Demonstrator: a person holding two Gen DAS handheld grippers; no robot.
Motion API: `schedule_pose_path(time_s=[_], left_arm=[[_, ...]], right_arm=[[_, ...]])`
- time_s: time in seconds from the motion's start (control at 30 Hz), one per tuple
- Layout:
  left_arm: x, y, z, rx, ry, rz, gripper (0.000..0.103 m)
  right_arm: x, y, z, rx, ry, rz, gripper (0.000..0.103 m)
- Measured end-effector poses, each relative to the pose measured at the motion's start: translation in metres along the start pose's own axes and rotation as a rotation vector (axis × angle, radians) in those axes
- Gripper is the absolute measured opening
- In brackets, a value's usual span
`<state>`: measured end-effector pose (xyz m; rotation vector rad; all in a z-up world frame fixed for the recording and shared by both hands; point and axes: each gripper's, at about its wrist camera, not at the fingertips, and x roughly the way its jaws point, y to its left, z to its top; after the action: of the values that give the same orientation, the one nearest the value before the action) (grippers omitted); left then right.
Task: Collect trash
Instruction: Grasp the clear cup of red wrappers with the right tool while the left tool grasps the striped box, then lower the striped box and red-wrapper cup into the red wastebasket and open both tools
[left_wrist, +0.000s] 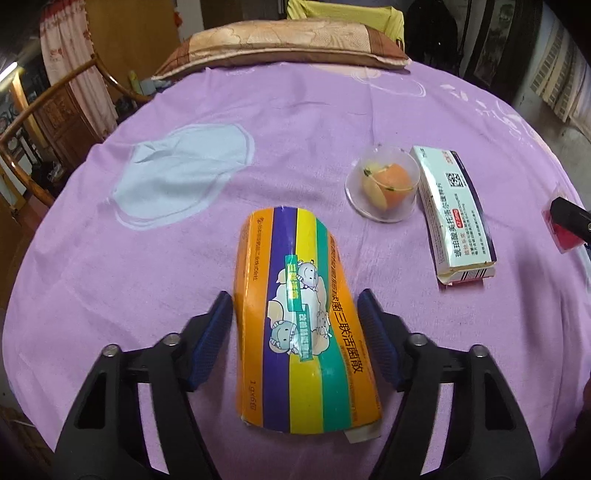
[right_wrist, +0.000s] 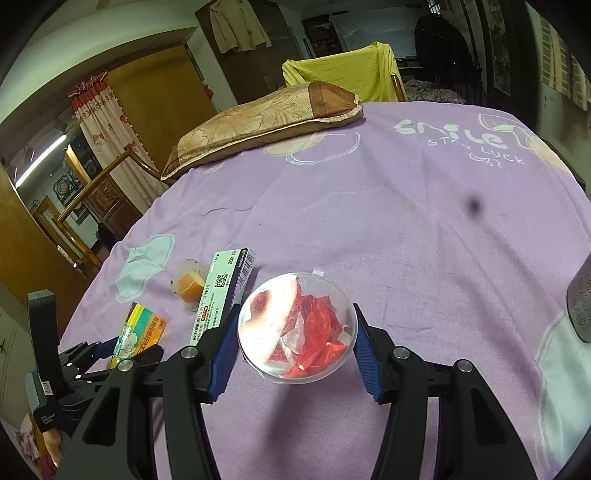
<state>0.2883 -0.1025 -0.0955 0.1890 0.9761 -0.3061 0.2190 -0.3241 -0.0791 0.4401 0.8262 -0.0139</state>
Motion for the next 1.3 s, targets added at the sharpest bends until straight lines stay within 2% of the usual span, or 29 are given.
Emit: schedule_pose_path(time_s=[0.03,0.1,0.17,0.4,0.6,0.83,1.03,1.3], left_arm=[[-0.003,0.002,-0.001,-0.007,-0.007,-0.014,0.057],[-0.019,0.007,-0.007,-0.035,-0.071,-0.062,0.057],[-0.03,0.01,-0.012,-0.048,-0.096,-0.096,0.057],[-0.081,0.017,-0.03,-0.045,-0.173,-0.09,0.057],[-0.117,0.035,-0.045,-0.086,-0.224,-0.094,0.057],[-0.16,0.062,-0.068,-0.118,-0.287,-0.066,0.057],[-0.193,0.101,-0.101,-0.185,-0.341,-0.03,0.057],[-0.2,0.173,-0.168,-0.307,-0.3,0.057,0.057]], right_arm=[[-0.002,0.0,0.0,0.001,-0.005,0.001,0.057],[-0.007,0.0,0.001,0.004,-0.023,0.008,0.057],[-0.012,0.001,0.001,0.005,-0.035,0.019,0.057],[-0.024,0.012,-0.004,-0.029,-0.058,0.051,0.057],[-0.048,0.024,-0.02,-0.064,-0.109,0.082,0.056],[-0.078,0.032,-0.056,-0.067,-0.142,0.134,0.056],[-0.102,0.054,-0.068,-0.097,-0.165,0.17,0.056],[-0.12,0.105,-0.083,-0.175,-0.166,0.24,0.056]])
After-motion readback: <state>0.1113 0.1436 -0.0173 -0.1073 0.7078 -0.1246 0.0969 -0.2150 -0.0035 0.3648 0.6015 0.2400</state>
